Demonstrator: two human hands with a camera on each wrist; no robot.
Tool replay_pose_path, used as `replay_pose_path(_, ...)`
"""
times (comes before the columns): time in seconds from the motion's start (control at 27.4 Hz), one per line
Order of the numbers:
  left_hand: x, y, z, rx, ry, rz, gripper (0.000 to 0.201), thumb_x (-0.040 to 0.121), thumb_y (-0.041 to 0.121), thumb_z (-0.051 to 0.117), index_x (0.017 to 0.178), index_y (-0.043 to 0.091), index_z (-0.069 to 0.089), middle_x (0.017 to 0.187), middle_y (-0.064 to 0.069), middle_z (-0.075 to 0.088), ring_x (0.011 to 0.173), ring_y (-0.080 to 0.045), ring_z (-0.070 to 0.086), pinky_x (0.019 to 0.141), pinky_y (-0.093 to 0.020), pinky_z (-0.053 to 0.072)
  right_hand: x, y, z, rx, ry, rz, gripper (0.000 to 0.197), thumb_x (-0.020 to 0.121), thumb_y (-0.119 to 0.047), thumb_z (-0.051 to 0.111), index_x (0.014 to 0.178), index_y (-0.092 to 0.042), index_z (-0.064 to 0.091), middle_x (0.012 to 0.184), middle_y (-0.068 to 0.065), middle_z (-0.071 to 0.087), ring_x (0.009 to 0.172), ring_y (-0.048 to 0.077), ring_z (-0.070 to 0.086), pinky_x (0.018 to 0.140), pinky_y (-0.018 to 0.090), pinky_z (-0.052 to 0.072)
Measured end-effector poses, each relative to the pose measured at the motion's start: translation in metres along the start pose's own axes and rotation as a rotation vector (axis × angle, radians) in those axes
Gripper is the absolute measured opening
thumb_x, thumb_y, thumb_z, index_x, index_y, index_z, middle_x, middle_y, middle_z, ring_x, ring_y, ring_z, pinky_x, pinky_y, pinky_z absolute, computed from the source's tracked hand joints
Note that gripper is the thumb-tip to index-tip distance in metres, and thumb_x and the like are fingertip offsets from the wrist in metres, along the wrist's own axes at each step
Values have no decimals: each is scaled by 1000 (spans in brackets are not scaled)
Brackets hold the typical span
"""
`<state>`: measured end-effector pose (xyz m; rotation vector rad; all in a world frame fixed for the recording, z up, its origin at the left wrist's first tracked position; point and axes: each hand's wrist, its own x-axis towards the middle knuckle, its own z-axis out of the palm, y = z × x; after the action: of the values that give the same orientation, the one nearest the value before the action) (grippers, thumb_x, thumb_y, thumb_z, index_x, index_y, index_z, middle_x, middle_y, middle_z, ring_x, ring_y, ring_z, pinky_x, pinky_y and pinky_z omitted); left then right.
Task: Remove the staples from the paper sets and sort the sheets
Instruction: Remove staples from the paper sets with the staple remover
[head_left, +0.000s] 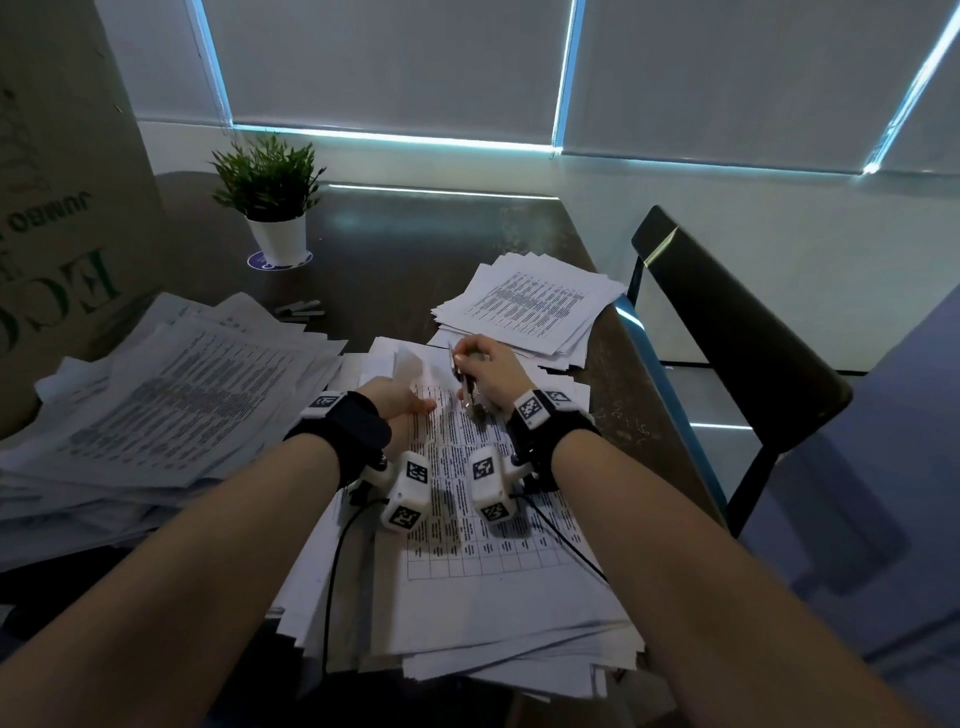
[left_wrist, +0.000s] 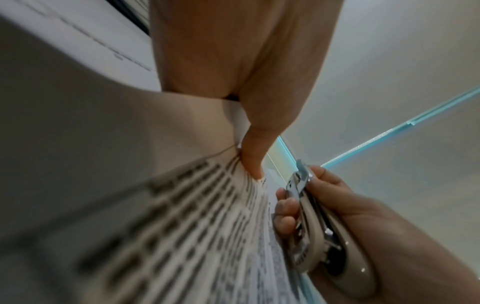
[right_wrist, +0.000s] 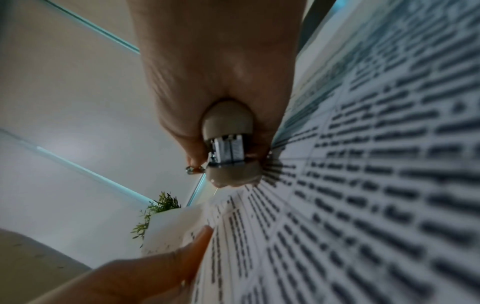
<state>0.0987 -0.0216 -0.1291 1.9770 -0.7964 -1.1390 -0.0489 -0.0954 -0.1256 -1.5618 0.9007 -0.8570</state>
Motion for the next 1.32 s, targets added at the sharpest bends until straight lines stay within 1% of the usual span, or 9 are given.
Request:
replay_pose_path(0.15, -20, 5, 8, 78, 90, 15, 45, 80, 22, 76, 115, 1, 55, 112, -13, 61, 109, -32, 58, 87, -36, 47, -6, -5, -9, -238, 13, 45, 30, 92, -3, 57, 71, -24, 58, 75, 3, 64, 74, 27, 62, 81, 51, 57)
replay_pose_path(0.4, -40, 10, -15, 122, -214, -116, 32, 83, 9, 63, 109, -4, 49, 95, -25, 65, 79, -37, 65, 61, -34, 56, -48, -21, -94, -865, 106, 94, 21, 91, -3, 52, 80, -20, 61, 94, 5, 70, 88, 21, 64, 78, 29, 53)
replay_pose_path(0.55, -38, 8, -25, 326, -186, -20, 48, 66, 4, 83, 106, -9, 59, 103, -24, 69, 98, -40, 66, 91, -49, 52, -73, -23, -125, -1046, 25, 141, 20, 93, -4, 52, 96, -14, 69, 107, 4, 68, 100, 22, 64, 89, 32, 54)
replay_pose_path(0.77, -63, 26, -12, 338, 78, 215, 21, 70, 8, 82, 84, 11, 67, 94, -12, 72, 88, -30, 69, 87, -48, 54, -92, -14, -123, -1137, -52, 179, 19, 93, -10, 55, 101, -14, 72, 111, 5, 69, 101, 22, 64, 92, 33, 53)
replay_pose_path(0.91, -79, 37, -15, 104, 81, 365, 21, 74, 3, 77, 93, 7, 68, 100, -11, 70, 92, -27, 67, 87, -45, 54, -88, -25, -121, -960, 192, 129, 39, 102, -36, 43, 88, -7, 65, 90, 7, 65, 84, 22, 63, 82, 35, 51)
replay_pose_path(0.99, -82, 41, -18, -133, 95, 467, 29, 78, 4, 74, 105, 1, 66, 106, -14, 69, 93, -27, 67, 84, -41, 55, -83, -33, -117, -679, 141, 106, 40, 101, -45, 45, 87, -10, 61, 88, 3, 63, 81, 15, 61, 79, 31, 50)
replay_pose_path(1.13, -90, 55, -19, -508, 136, 563, 25, 94, 20, 60, 110, 1, 62, 93, -10, 67, 72, -17, 64, 65, -32, 55, -77, -45, -107, -273, 76, 74, 33, 89, -21, 68, 118, -7, 61, 116, 7, 67, 106, 24, 65, 95, 43, 53)
replay_pose_path(1.24, -89, 54, -20, -340, -70, 450, 16, 97, 19, 53, 100, 4, 57, 91, -15, 58, 63, -17, 57, 58, -28, 47, -65, -49, -108, -169, 375, -21, 9, 93, -18, 63, 91, -10, 64, 104, 12, 71, 99, 31, 67, 91, 45, 55)
replay_pose_path(1.32, -80, 47, -15, -217, -212, 441, 16, 93, 5, 56, 109, 4, 59, 105, -15, 62, 76, -17, 63, 68, -27, 50, -57, -53, -110, -135, 463, 17, 21, 99, -25, 55, 94, -7, 65, 106, 14, 70, 101, 31, 66, 93, 44, 54)
